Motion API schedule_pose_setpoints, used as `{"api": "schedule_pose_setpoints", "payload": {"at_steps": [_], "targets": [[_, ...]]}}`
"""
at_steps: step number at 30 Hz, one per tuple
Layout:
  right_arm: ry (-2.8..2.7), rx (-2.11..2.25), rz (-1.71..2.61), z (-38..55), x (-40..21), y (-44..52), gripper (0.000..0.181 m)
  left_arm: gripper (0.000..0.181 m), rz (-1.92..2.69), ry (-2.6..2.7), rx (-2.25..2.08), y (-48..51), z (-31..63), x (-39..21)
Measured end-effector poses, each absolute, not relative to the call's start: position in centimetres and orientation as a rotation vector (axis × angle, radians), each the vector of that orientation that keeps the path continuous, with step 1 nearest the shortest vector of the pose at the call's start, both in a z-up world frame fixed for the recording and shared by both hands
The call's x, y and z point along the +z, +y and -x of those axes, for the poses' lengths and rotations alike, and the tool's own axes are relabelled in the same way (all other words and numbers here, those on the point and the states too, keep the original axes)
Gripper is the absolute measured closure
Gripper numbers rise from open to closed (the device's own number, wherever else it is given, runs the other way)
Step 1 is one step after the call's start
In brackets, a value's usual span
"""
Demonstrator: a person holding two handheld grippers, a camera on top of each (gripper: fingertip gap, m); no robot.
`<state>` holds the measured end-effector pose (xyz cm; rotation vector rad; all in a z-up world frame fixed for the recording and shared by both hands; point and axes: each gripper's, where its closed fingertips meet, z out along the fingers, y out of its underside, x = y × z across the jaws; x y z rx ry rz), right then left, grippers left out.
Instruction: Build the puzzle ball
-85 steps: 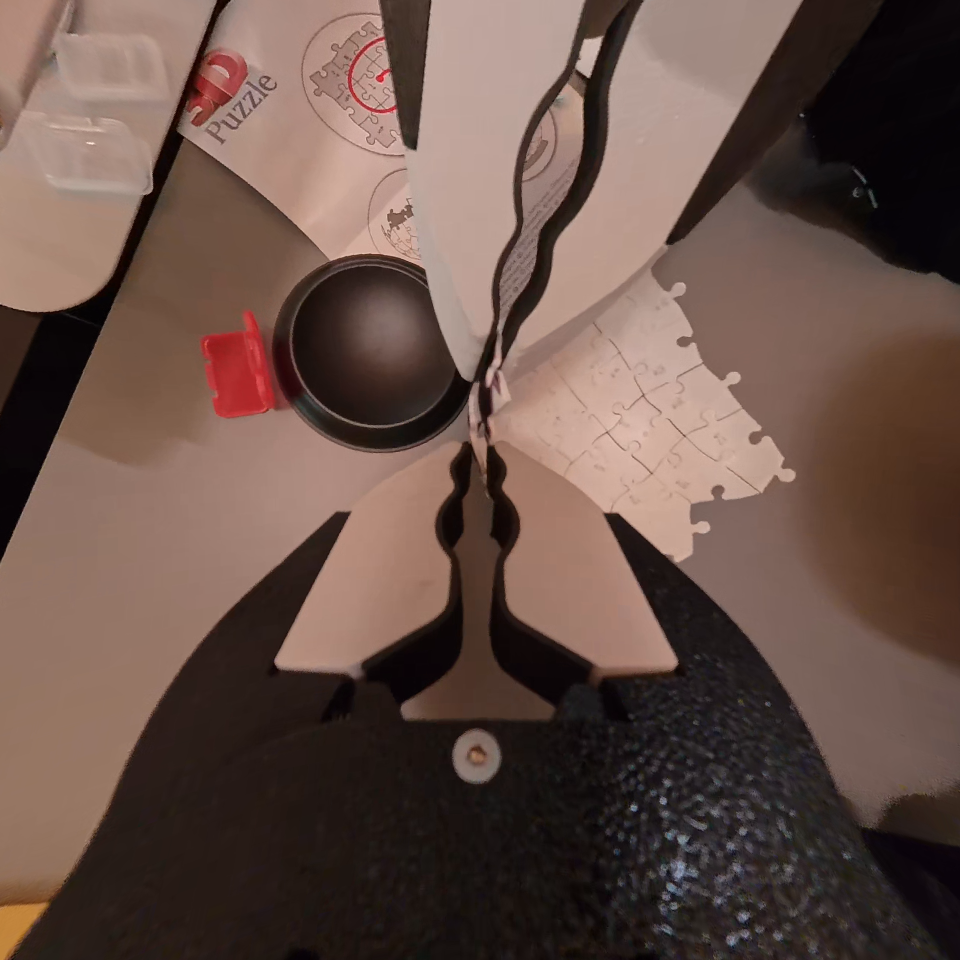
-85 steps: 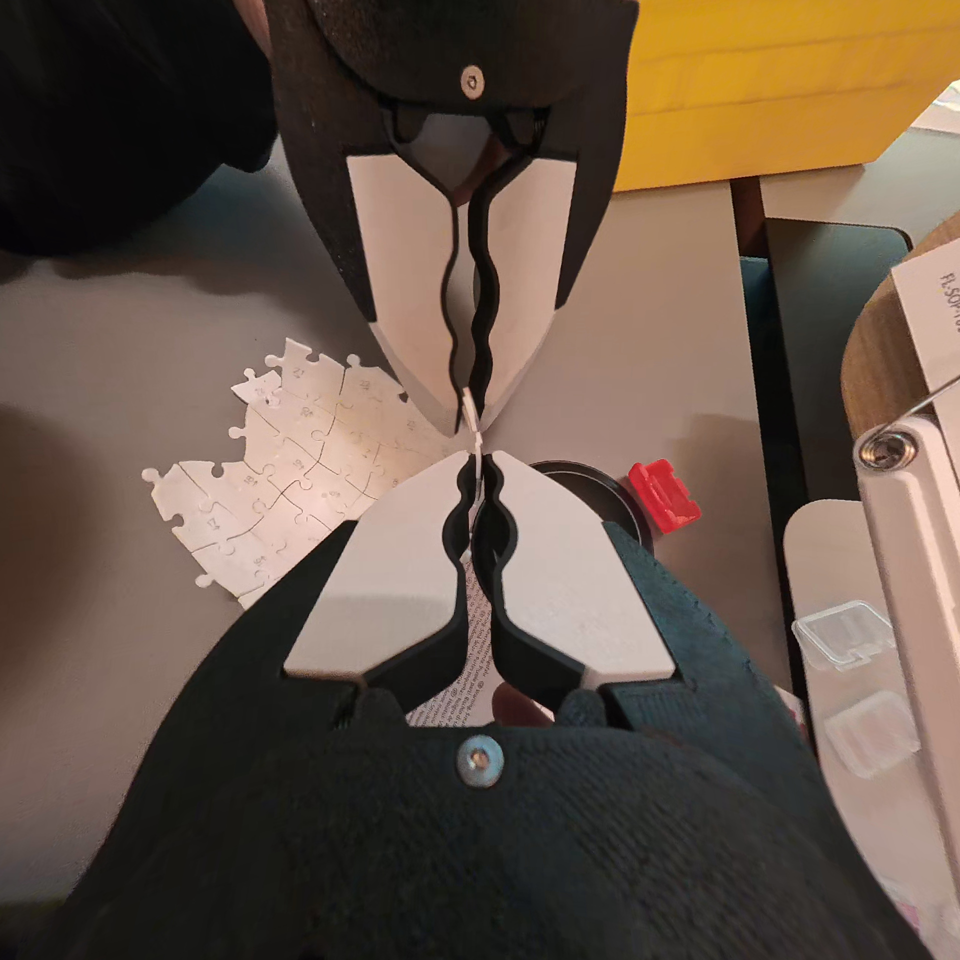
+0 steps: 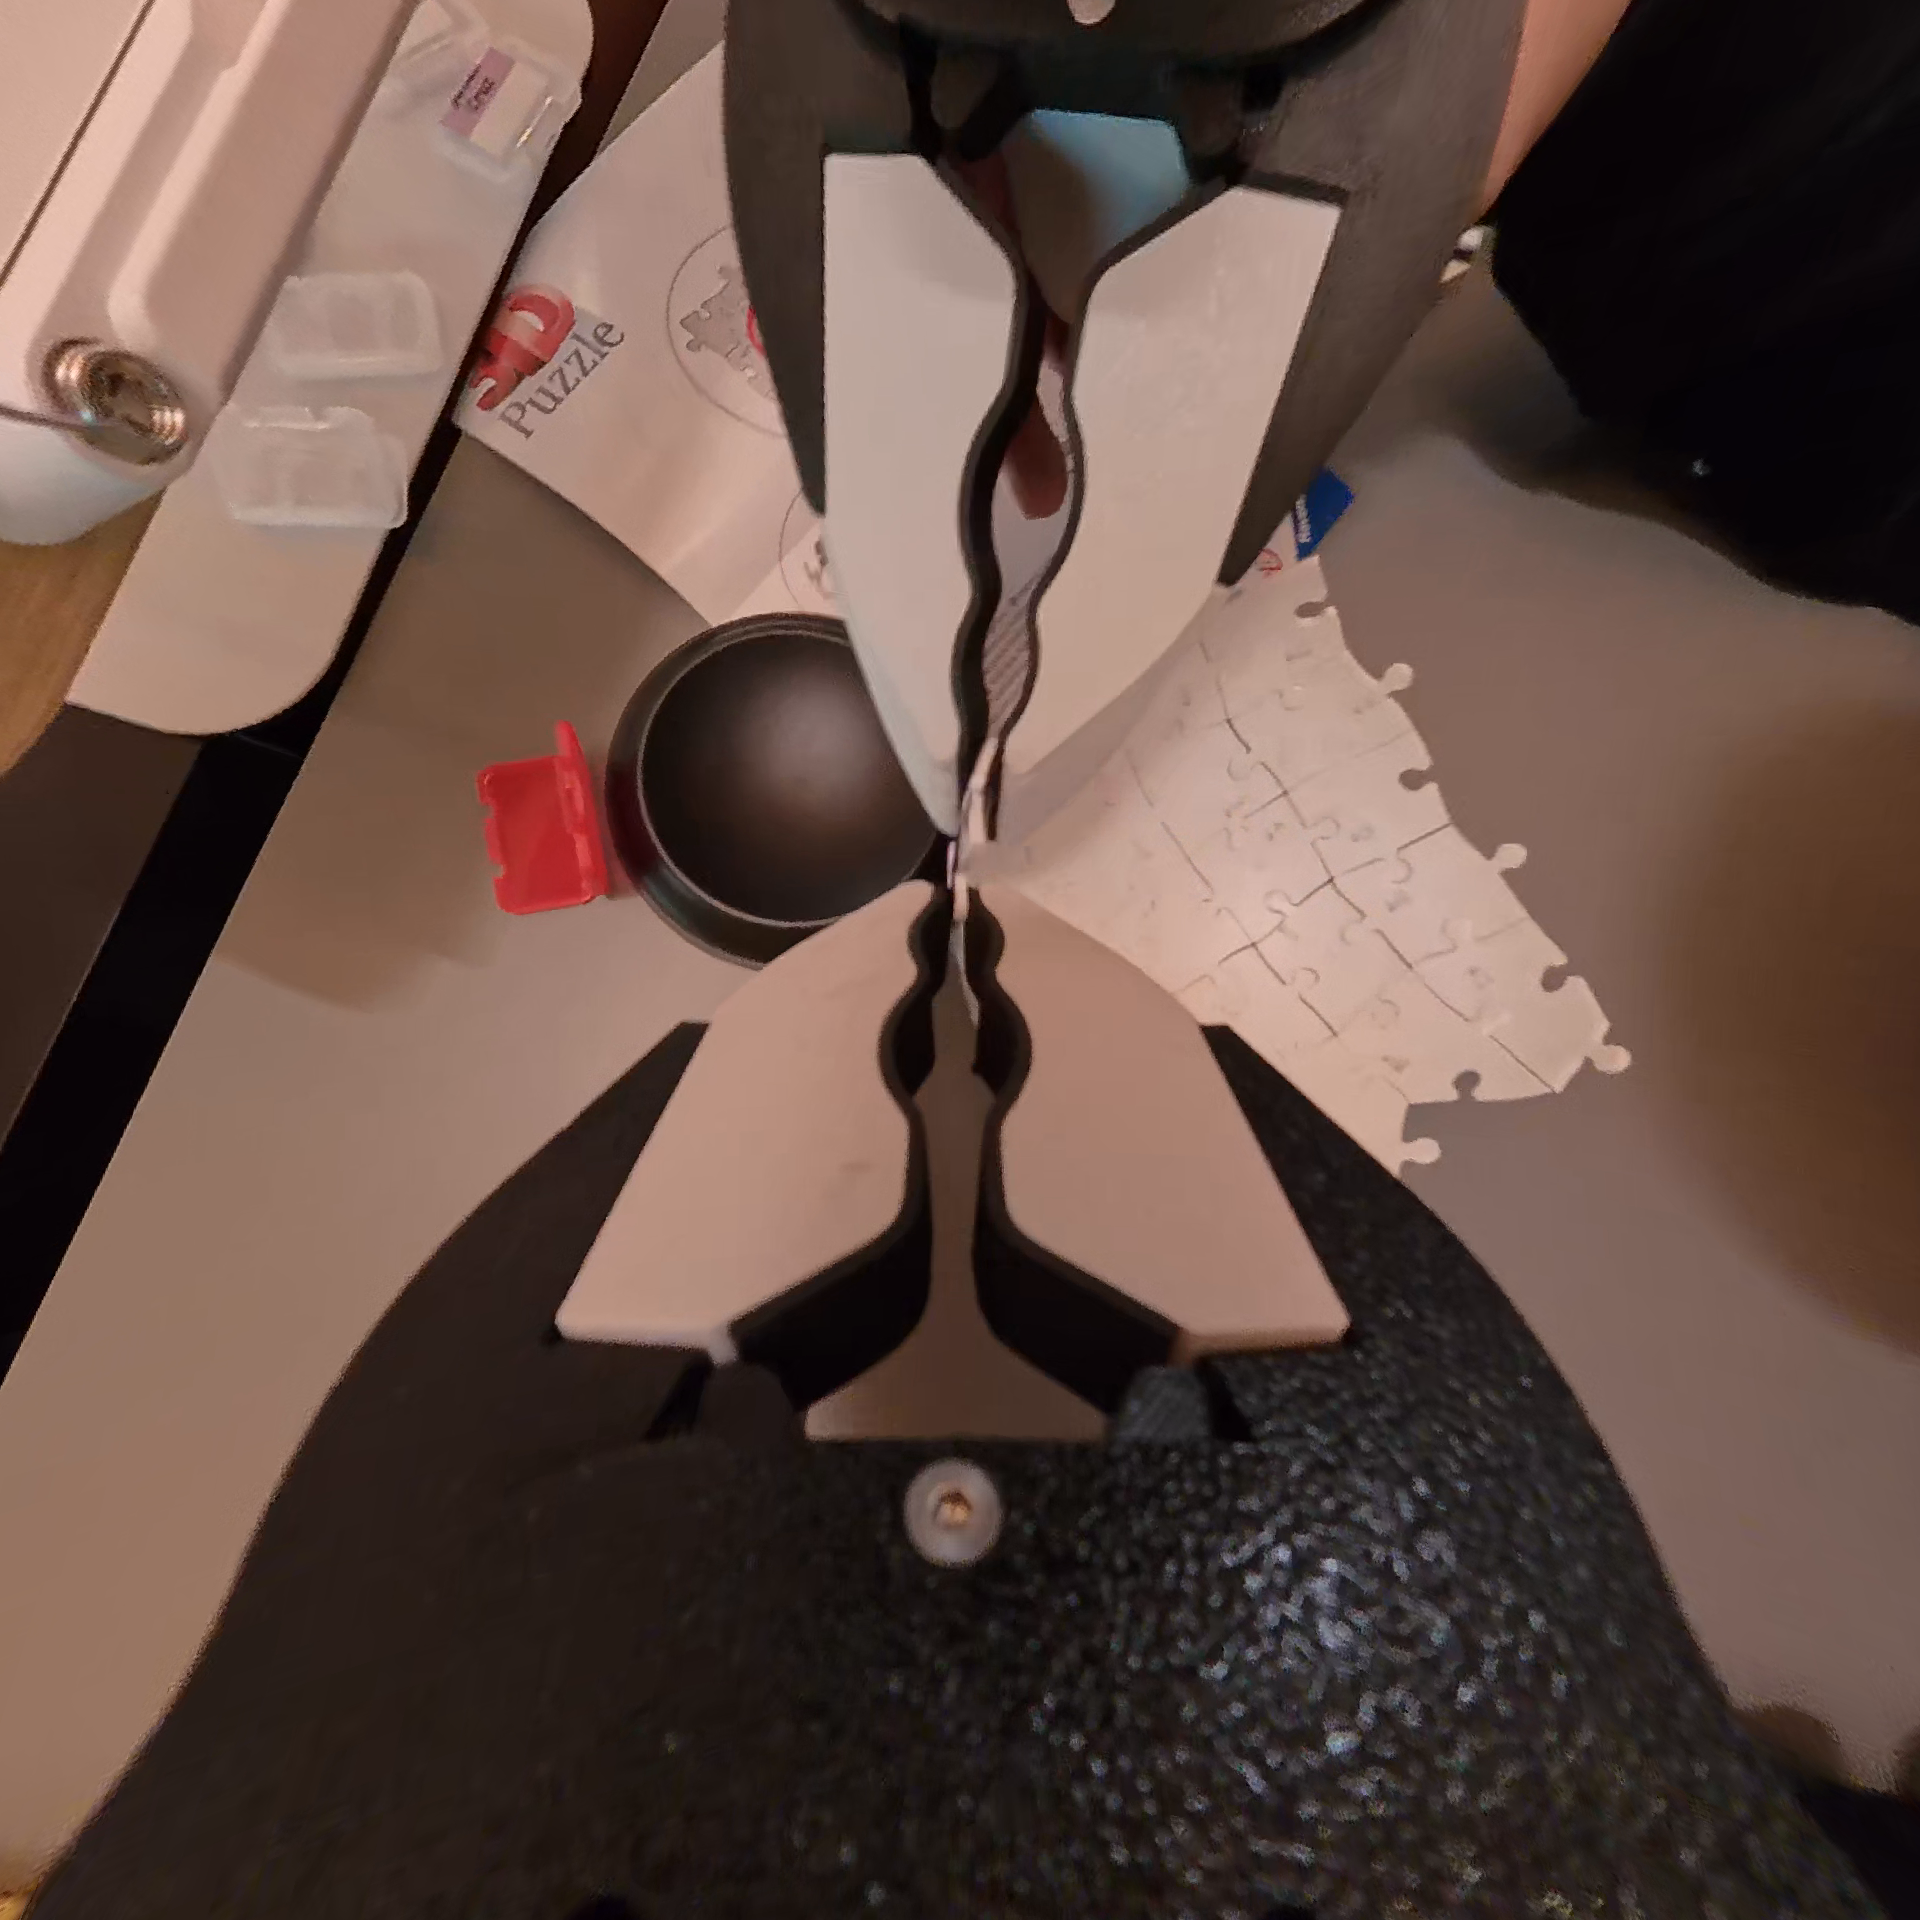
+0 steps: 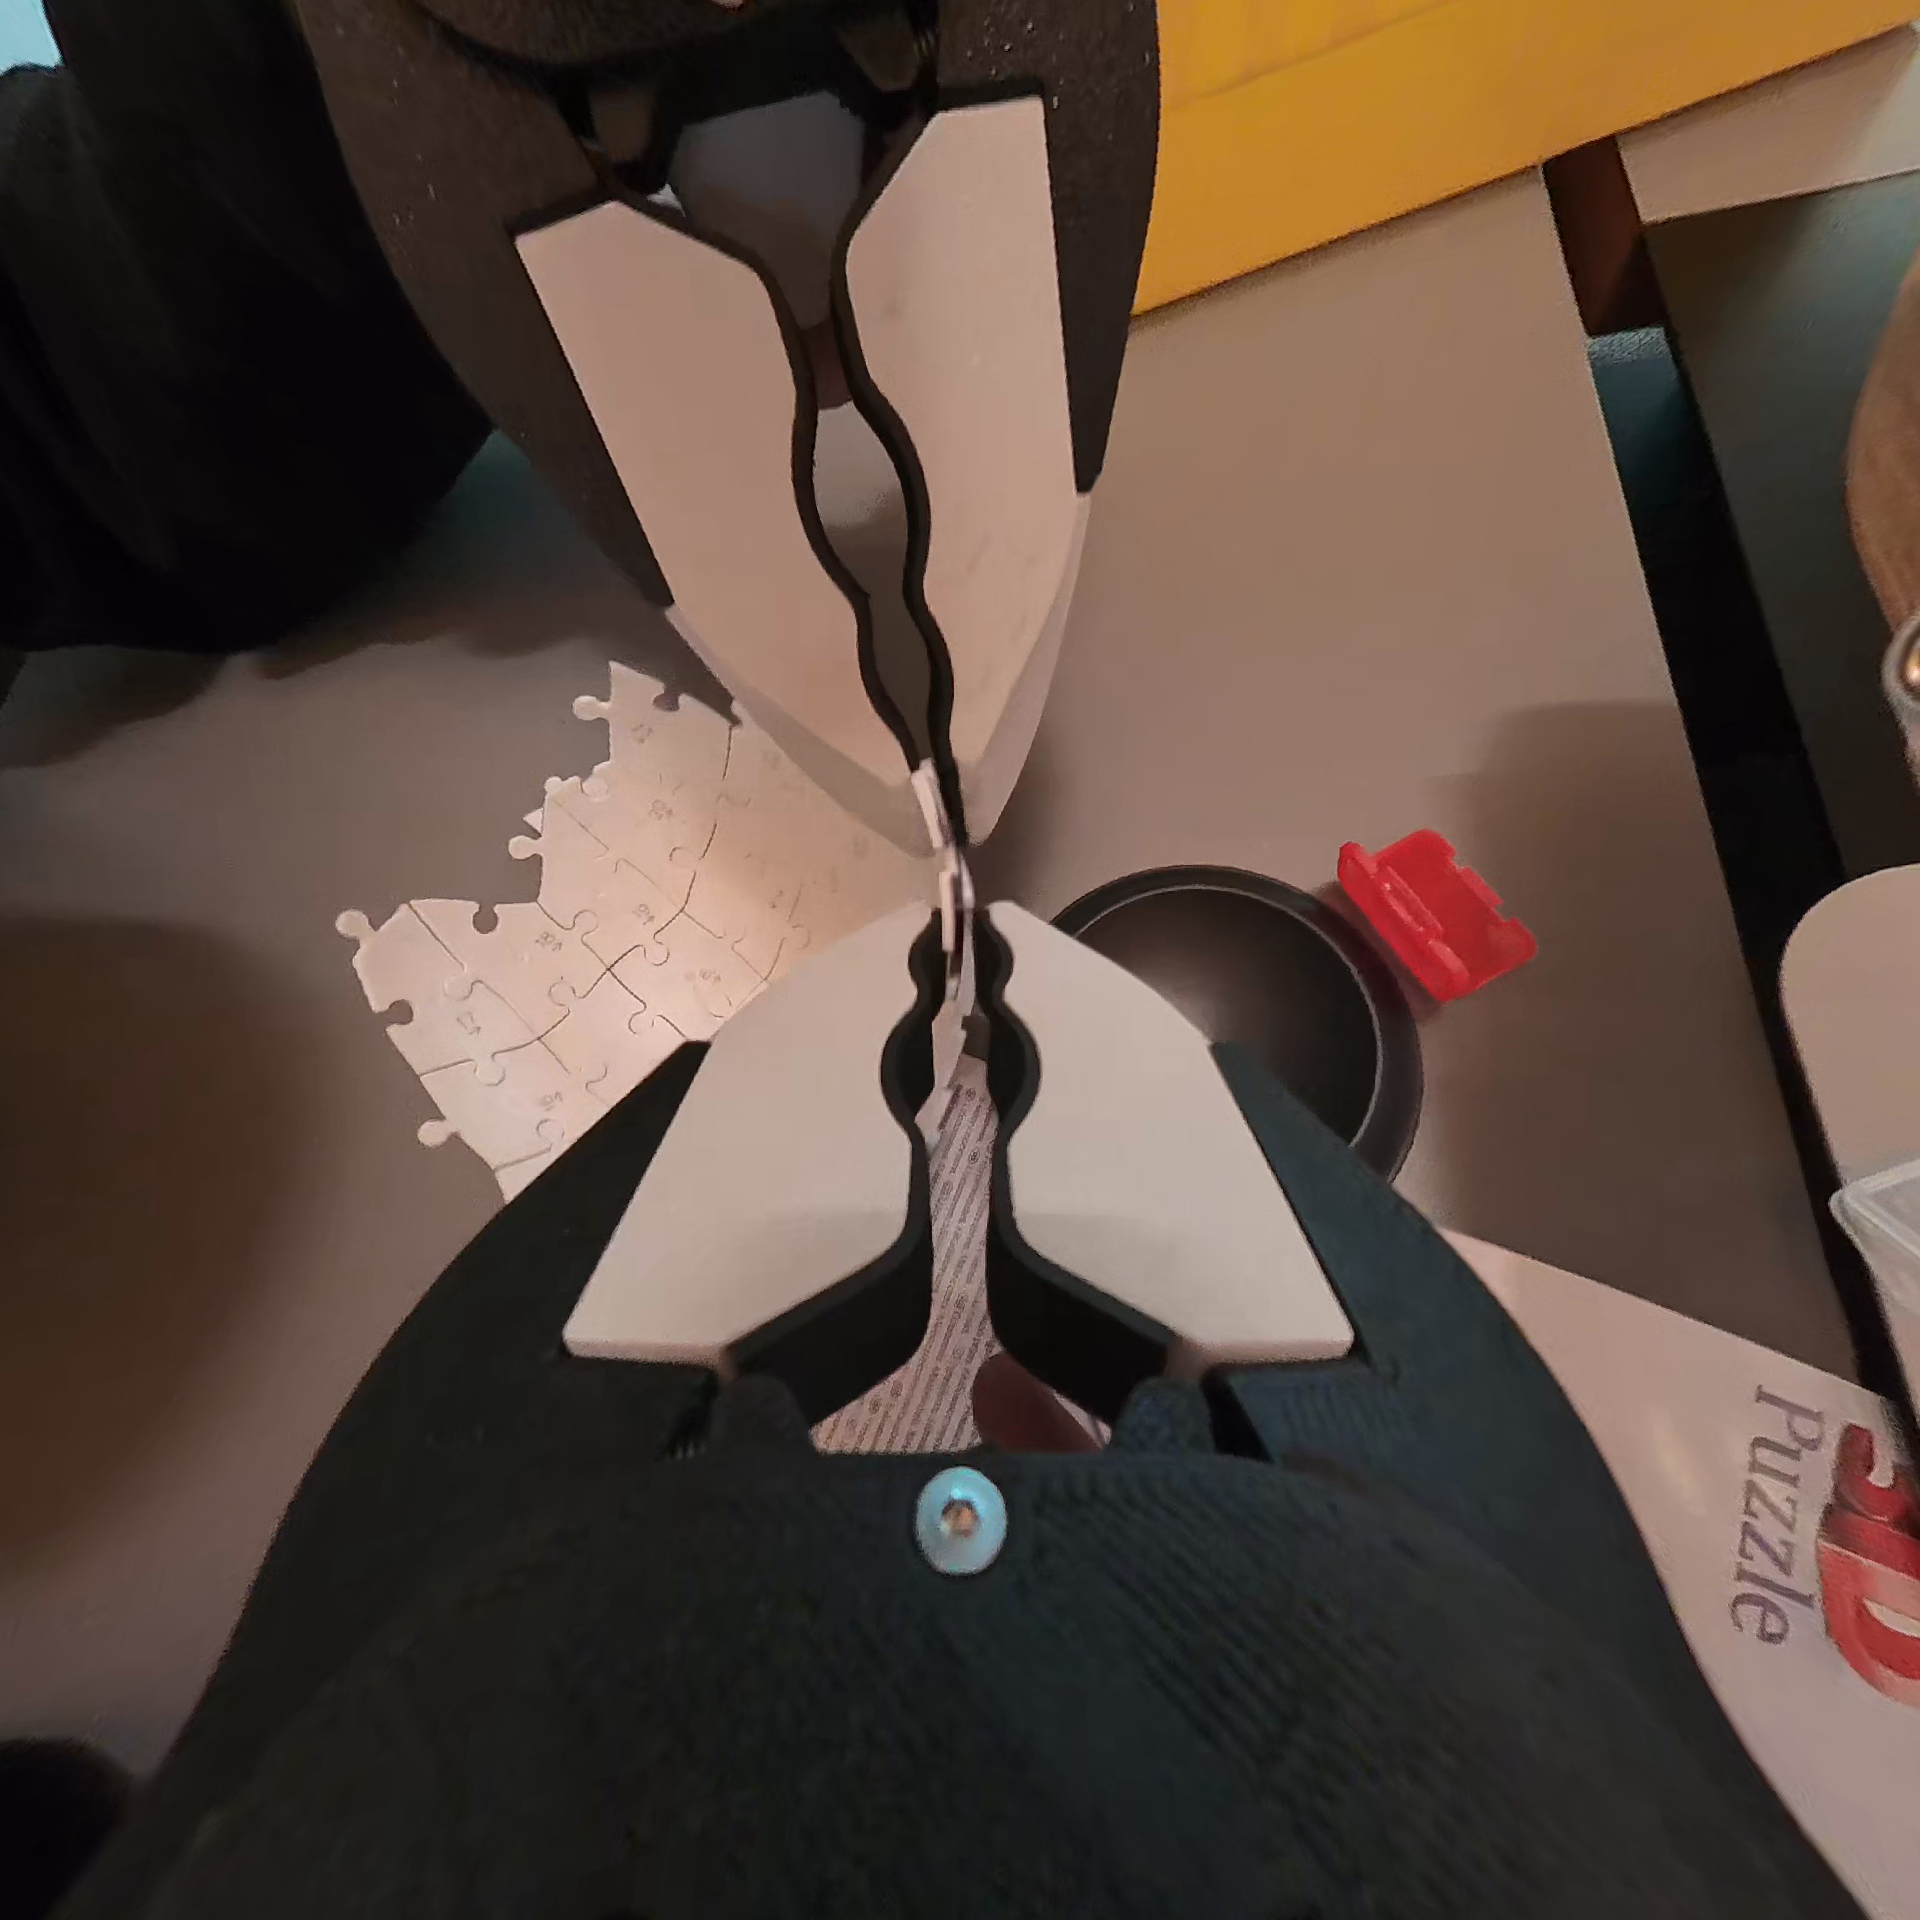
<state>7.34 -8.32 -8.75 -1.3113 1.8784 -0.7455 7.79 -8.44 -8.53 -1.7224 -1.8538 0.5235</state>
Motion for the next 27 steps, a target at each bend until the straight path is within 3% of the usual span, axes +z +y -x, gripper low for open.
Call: {"api": "schedule_pose_setpoints", "payload": {"at_steps": [6, 11, 18, 24, 27], "targets": [[1.884, -0.706, 1.279, -7.1, -9.2, -8.2, 0.178, 0.18, 1.722, -1.872, 0.513, -8.6, -8.1, -8.8], [1.926, -0.661, 1.237, -7.0, -9.9, -8.3, 0.153, 0.18, 1.708, -1.875, 0.507, -8.6, -8.1, -8.8], [1.961, -0.616, 1.232, -7.0, -10.5, -8.2, 0.173, 0.18, 1.702, -1.898, 0.509, -8.8, -8.1, -8.9], [2.013, -0.548, 1.175, -6.6, -10.7, -7.9, 0.178, 0.18, 1.689, -1.912, 0.502, -8.9, -8.0, -9.0], [2.021, -0.512, 1.187, -6.2, -10.9, -7.4, 0.173, 0.18, 1.693, -1.9, 0.491, -8.7, -7.9, -9.1]]}}
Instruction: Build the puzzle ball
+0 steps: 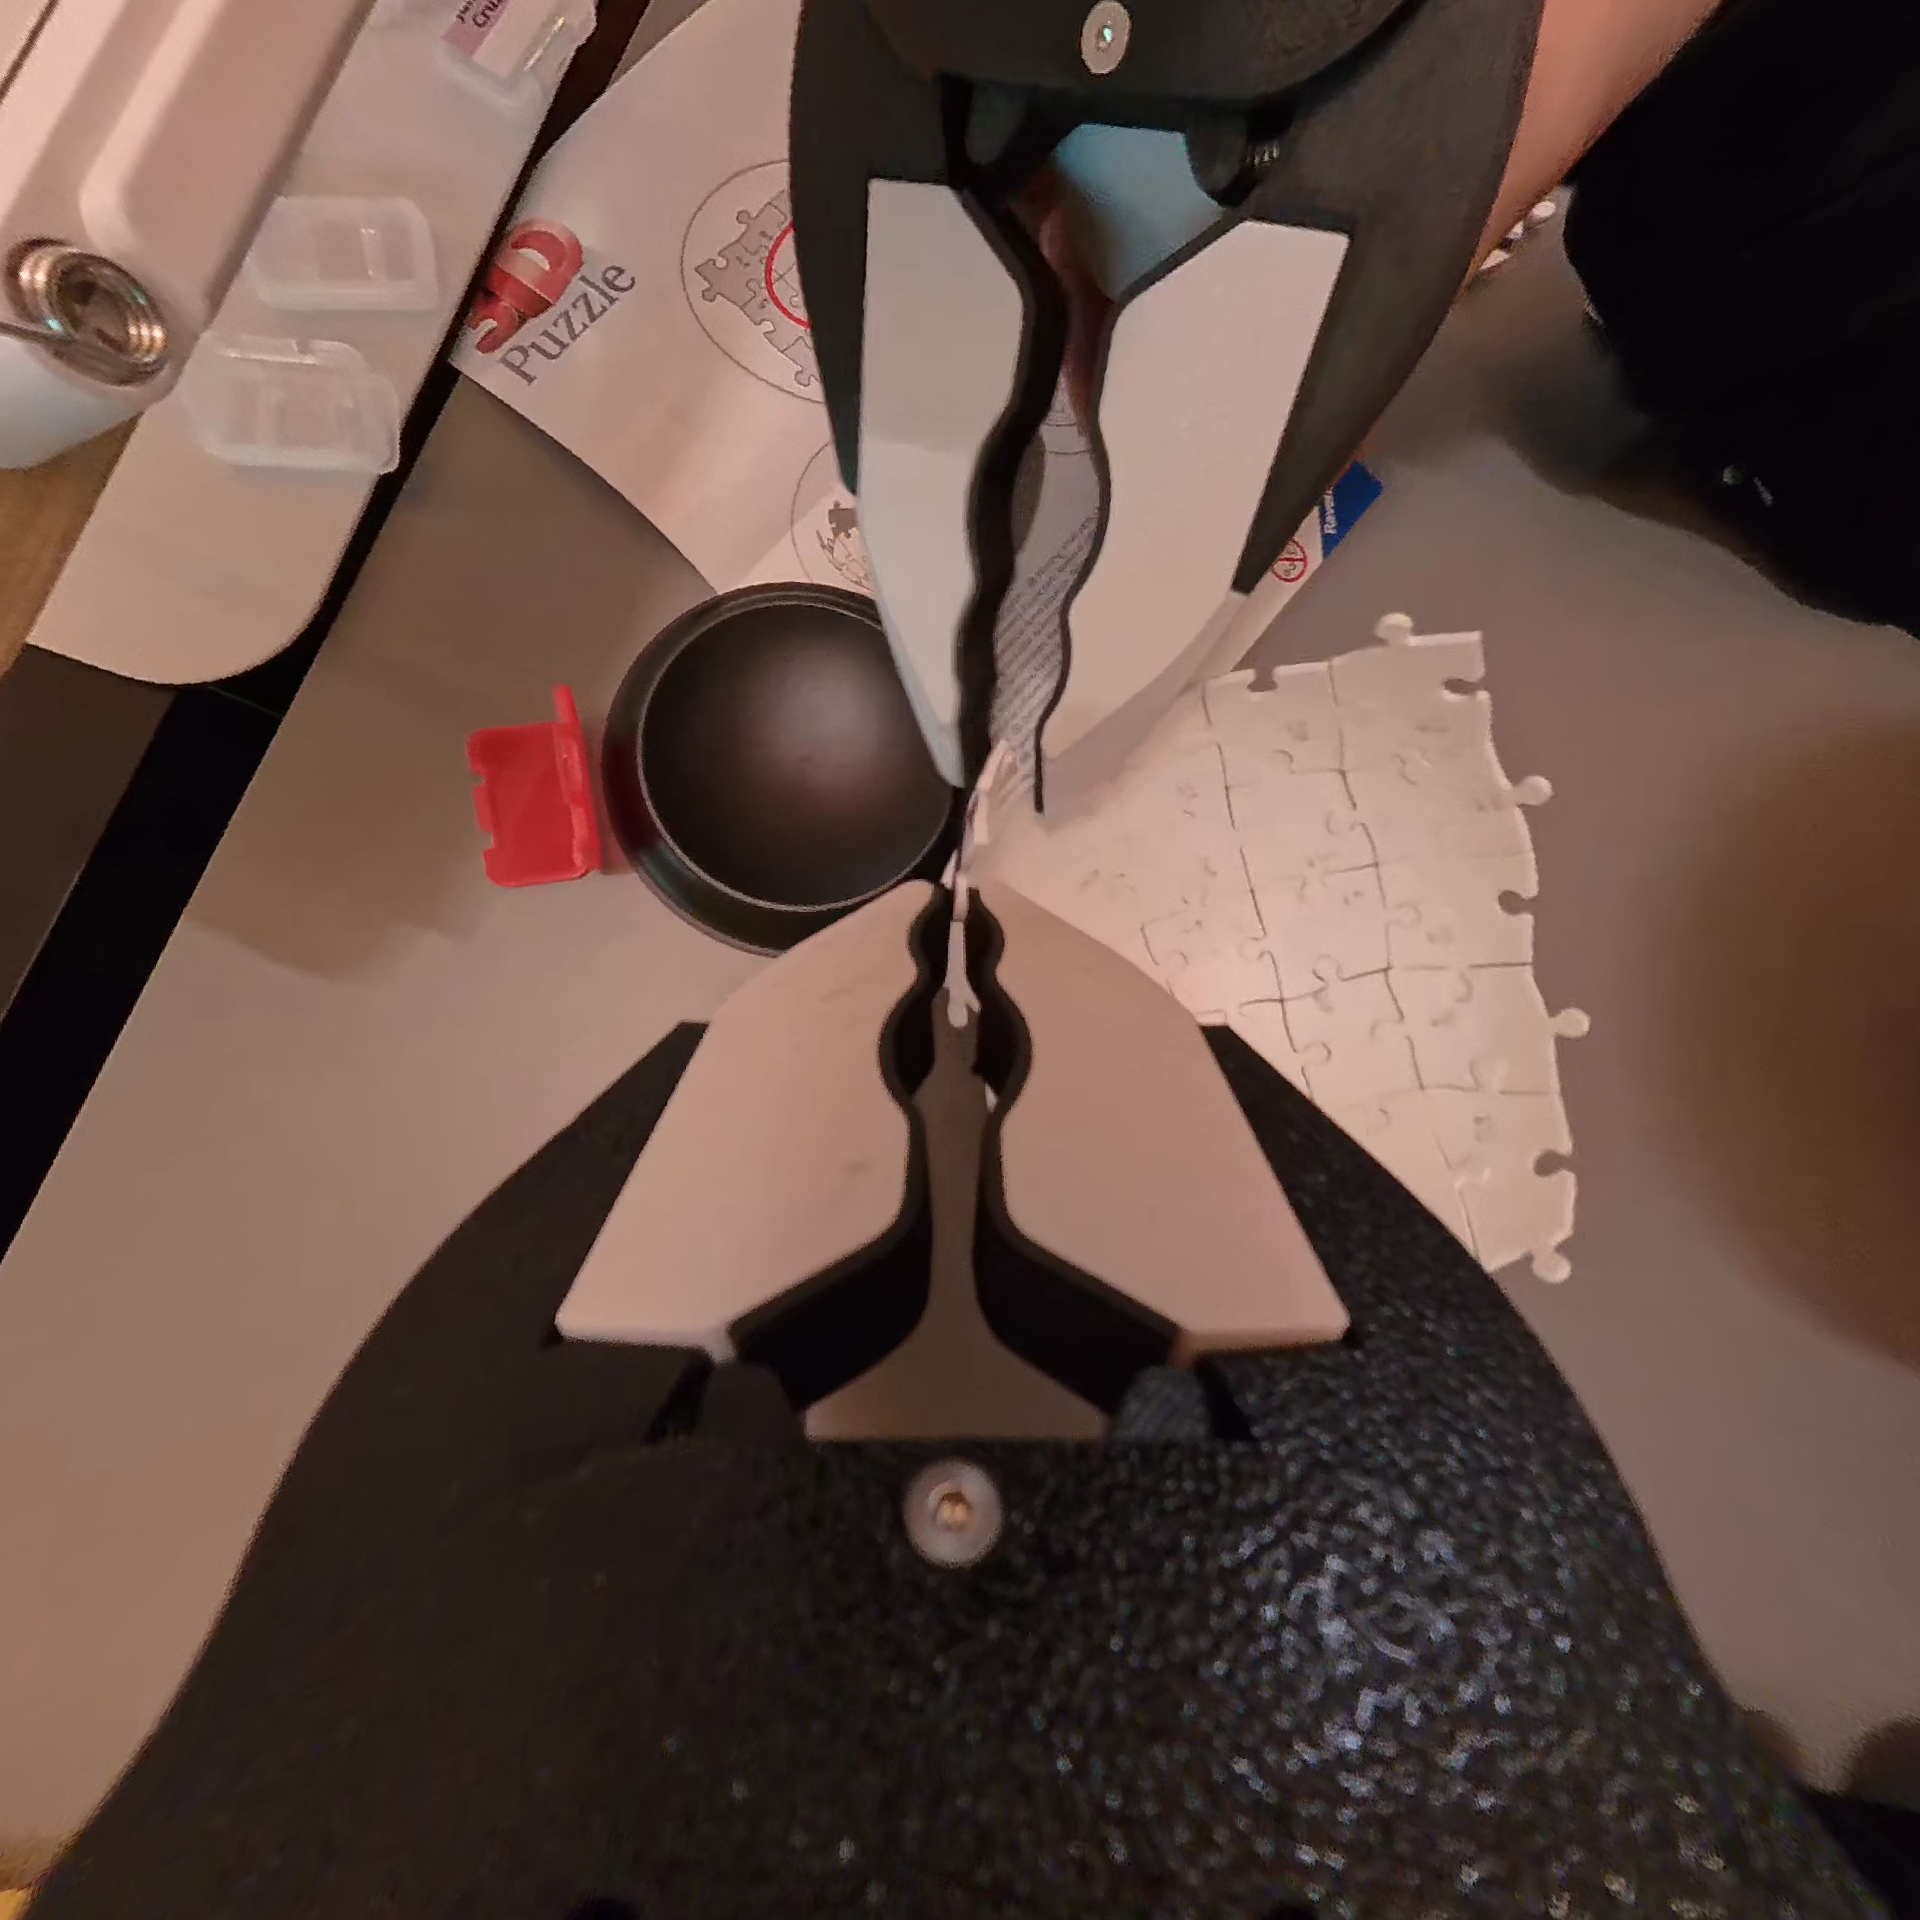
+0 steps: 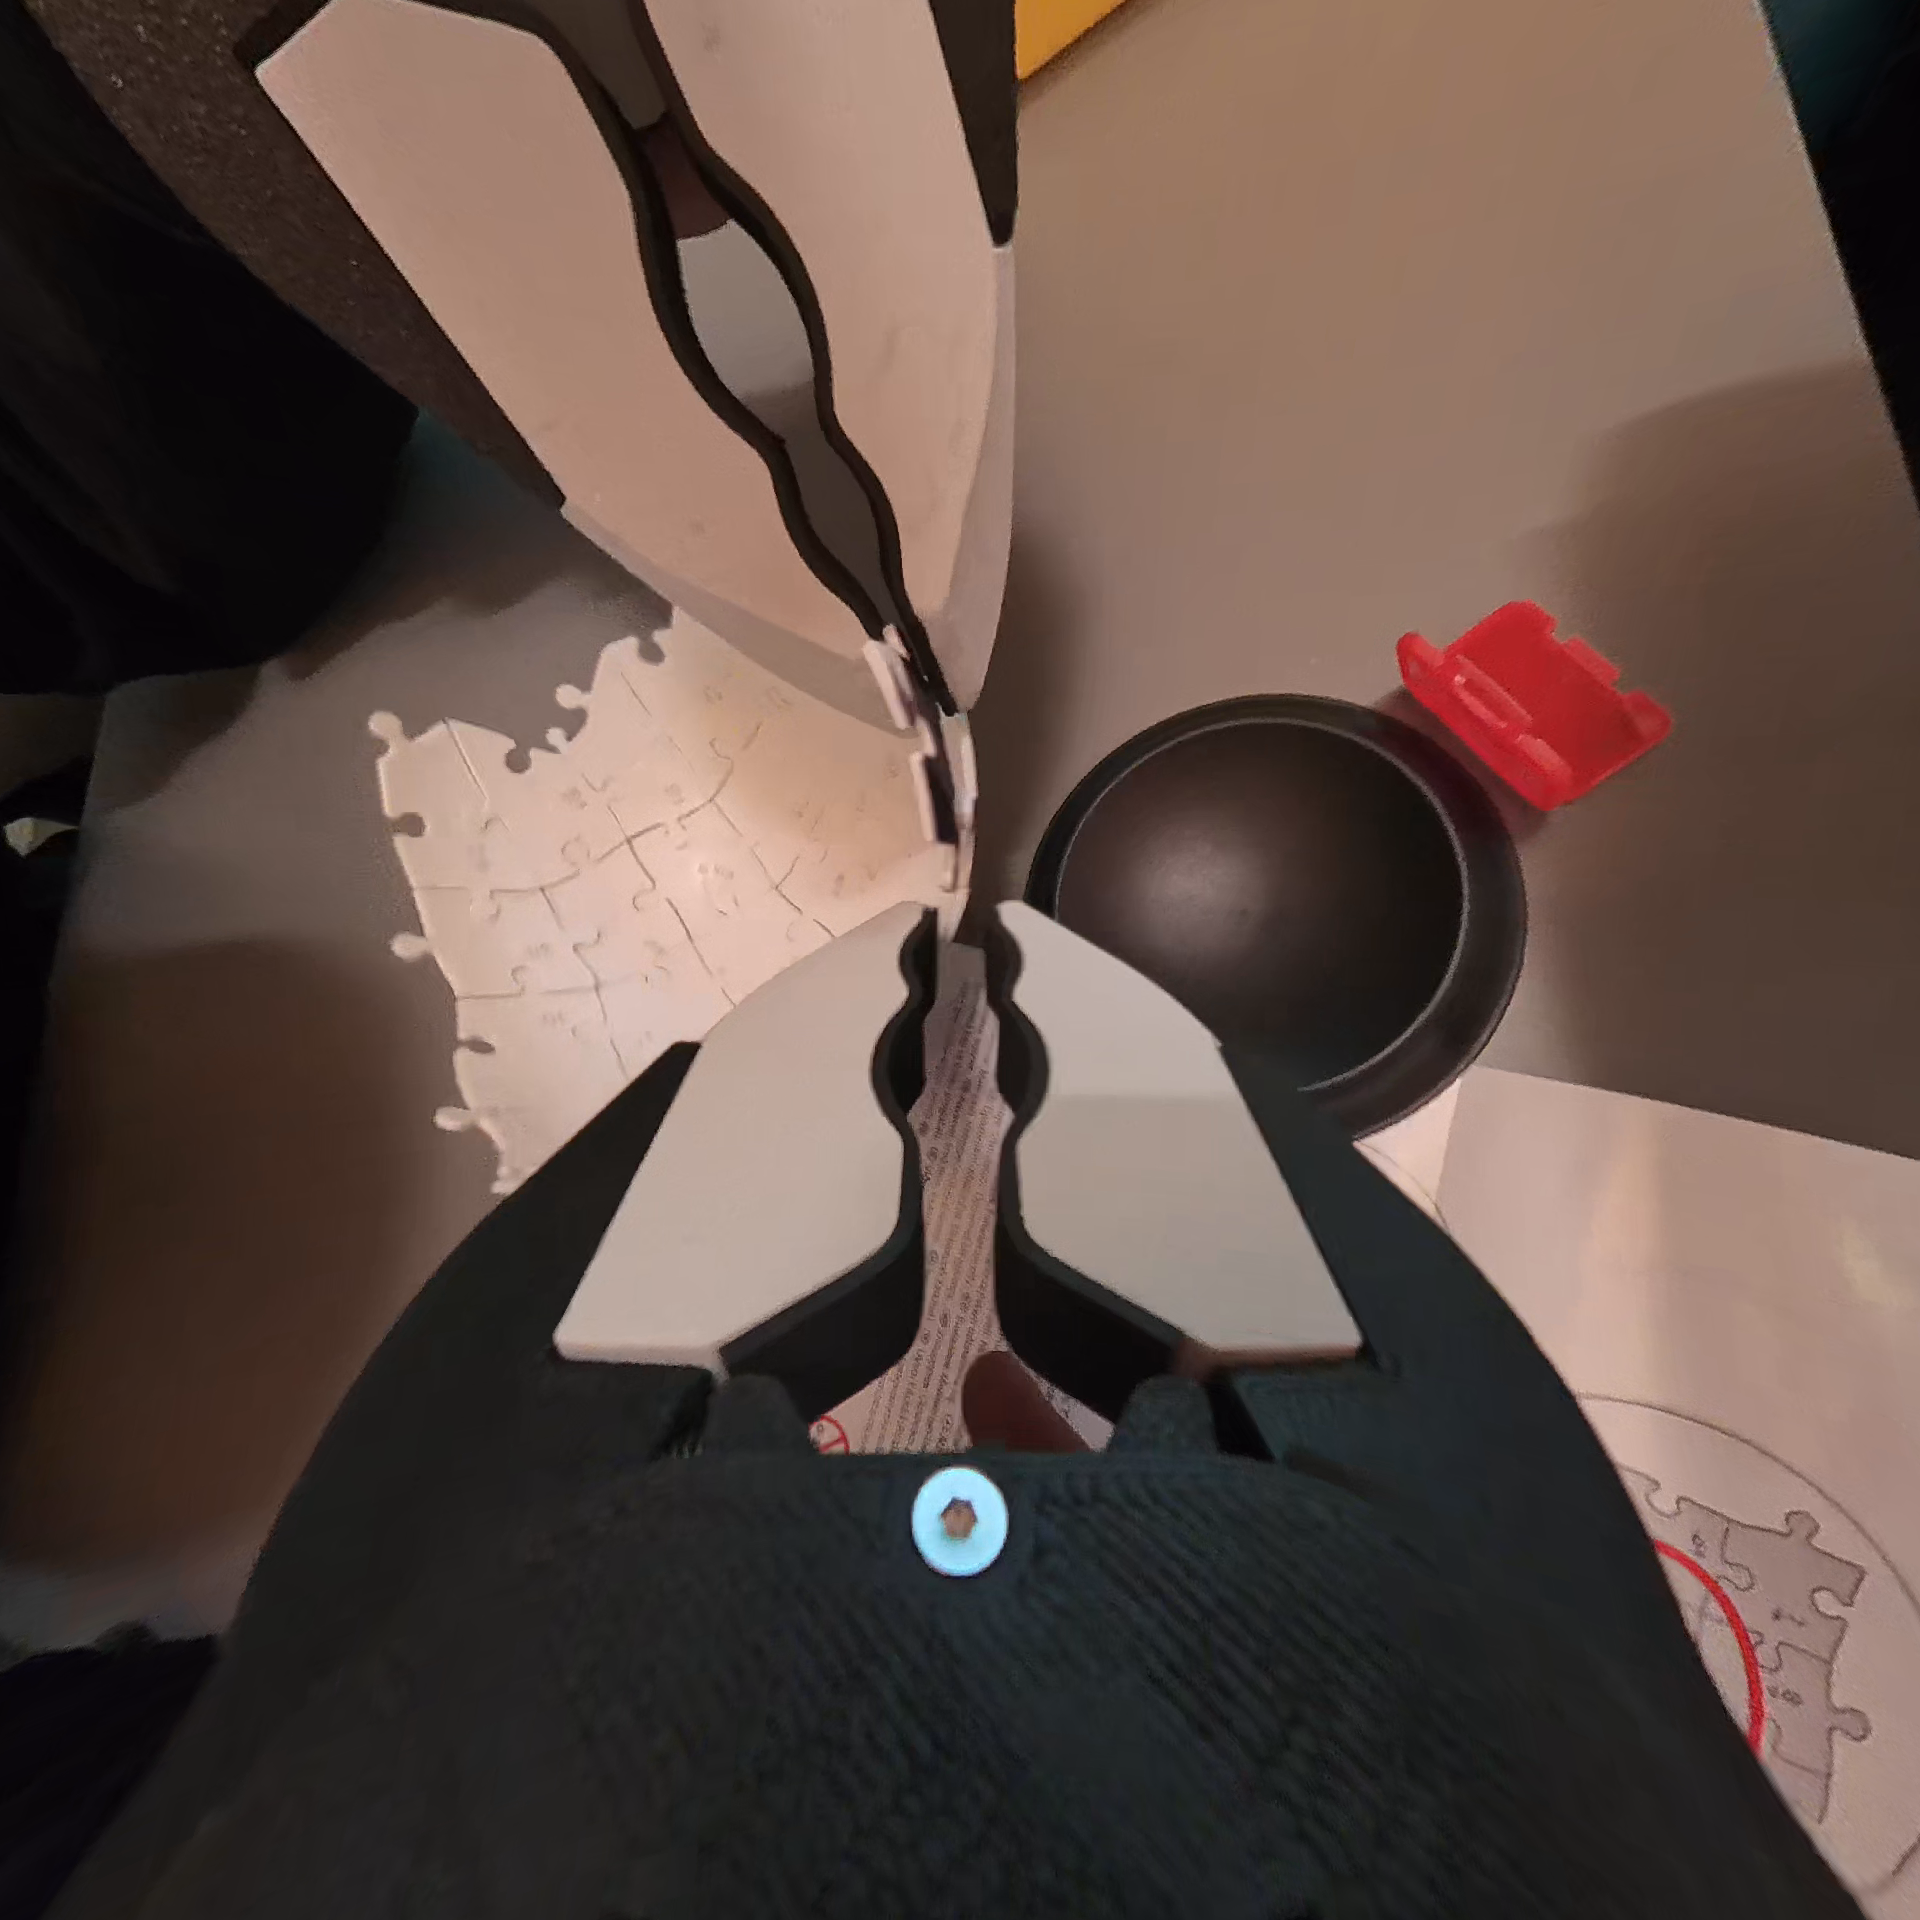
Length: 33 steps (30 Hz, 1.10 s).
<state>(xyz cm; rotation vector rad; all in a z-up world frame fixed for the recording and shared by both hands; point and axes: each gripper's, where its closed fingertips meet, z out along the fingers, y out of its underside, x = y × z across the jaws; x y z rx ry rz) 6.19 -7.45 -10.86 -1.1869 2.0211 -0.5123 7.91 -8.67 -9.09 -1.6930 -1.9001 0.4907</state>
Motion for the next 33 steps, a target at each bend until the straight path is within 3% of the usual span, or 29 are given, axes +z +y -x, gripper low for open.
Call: {"api": "schedule_pose_setpoints", "payload": {"at_steps": [3, 20, 23, 26, 33], "targets": [[2.068, -0.553, 1.179, -5.8, -11.1, -8.3, 0.155, 0.18, 1.685, -1.898, 0.491, -8.7, -7.9, -9.2], [1.93, -0.734, 1.261, -6.5, -8.2, -8.3, 0.179, 0.178, 1.732, -1.838, 0.517, -8.1, -7.0, -9.0], [1.955, -0.731, 1.216, -6.1, -8.2, -8.5, 0.179, 0.16, 1.78, -1.841, 0.57, -8.8, -6.8, -9.5], [1.957, -0.716, 1.165, -5.8, -8.2, -8.5, 0.179, 0.158, 1.757, -1.782, 0.561, -8.4, -6.1, -9.7], [1.972, -0.72, 1.096, -5.7, -7.9, -8.4, 0.179, 0.172, 1.783, -1.768, 0.484, -8.0, -6.1, -10.9]]}}
